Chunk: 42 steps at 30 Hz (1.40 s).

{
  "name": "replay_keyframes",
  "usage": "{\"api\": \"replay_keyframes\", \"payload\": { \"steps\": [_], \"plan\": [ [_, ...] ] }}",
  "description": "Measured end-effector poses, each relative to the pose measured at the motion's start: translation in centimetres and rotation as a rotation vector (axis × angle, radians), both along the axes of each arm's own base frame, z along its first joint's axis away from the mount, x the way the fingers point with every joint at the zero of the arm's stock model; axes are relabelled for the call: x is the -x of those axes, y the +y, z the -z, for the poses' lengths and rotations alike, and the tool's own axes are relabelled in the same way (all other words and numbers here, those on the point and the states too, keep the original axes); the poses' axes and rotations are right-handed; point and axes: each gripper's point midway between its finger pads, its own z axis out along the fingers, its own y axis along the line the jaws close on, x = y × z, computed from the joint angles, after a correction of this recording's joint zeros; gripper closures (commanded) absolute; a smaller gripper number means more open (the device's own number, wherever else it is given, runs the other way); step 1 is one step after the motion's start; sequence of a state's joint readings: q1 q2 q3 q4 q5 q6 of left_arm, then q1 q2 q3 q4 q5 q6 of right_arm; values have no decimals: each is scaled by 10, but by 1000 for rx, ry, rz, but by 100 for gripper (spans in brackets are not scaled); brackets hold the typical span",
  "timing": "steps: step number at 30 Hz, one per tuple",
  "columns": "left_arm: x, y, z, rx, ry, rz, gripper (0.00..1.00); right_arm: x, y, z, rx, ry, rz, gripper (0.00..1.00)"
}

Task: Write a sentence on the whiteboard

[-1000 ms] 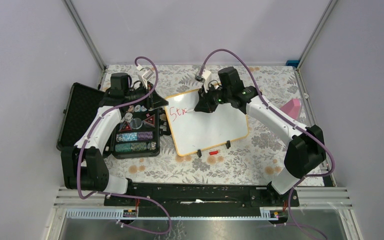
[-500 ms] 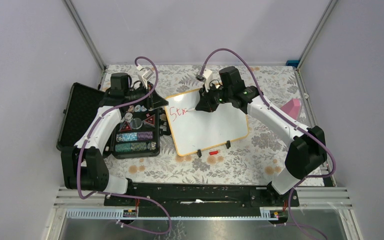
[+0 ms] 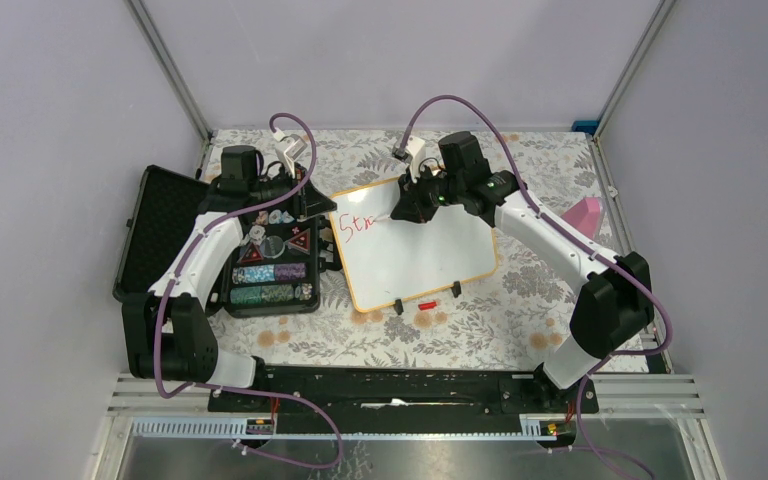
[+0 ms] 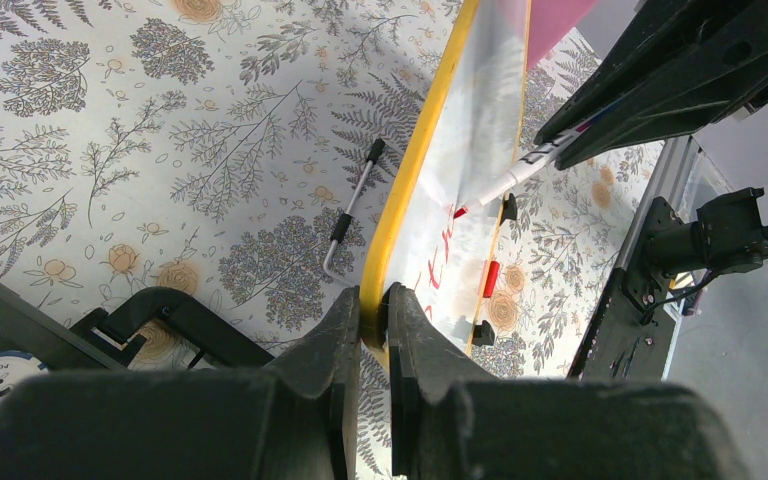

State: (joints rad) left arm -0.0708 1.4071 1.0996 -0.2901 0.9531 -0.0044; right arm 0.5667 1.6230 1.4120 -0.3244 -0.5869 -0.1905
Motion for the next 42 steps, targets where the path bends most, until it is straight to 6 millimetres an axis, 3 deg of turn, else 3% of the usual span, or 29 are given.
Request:
{"api": "replay_keyframes", "payload": {
  "steps": [42],
  "plan": [
    [0, 0, 0, 0, 0, 1, 100, 1, -8, -12, -17, -7, -10, 100]
  ]
}}
